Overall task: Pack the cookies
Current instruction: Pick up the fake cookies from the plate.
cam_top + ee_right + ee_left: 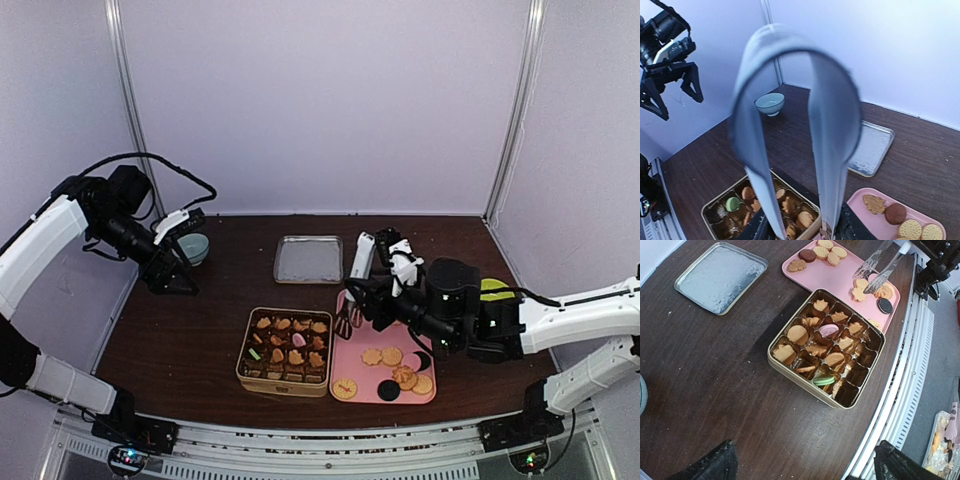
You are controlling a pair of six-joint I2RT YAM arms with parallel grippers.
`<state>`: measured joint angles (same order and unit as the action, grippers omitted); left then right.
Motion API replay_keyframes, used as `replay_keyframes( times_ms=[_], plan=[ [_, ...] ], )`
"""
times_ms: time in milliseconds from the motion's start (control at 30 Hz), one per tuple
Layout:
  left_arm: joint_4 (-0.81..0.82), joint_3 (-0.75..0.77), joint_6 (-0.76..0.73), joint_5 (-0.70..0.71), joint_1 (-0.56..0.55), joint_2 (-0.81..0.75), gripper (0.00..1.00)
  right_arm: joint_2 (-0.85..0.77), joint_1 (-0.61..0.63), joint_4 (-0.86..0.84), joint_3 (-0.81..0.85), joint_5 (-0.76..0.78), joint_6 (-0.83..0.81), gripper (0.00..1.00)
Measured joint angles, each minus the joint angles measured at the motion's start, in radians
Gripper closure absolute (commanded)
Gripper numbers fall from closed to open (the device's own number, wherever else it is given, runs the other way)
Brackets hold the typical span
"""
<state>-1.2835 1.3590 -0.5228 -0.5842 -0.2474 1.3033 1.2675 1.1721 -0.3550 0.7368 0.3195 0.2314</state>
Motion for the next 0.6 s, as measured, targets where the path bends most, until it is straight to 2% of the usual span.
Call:
replay_keyframes(
  times_ms=[267, 600],
  plan=[
    [0.000, 0.023, 0.001, -0.003, 0.000, 0.006, 0.02, -0.067, -0.101, 0.016, -0.137, 0.001, 0.044, 0.57],
    [-0.001, 0.025, 0.002, -0.004, 0.000, 0.013, 0.02, -0.034, -0.156, -0.011, -0.177, -0.042, 0.092, 0.57]
  ],
)
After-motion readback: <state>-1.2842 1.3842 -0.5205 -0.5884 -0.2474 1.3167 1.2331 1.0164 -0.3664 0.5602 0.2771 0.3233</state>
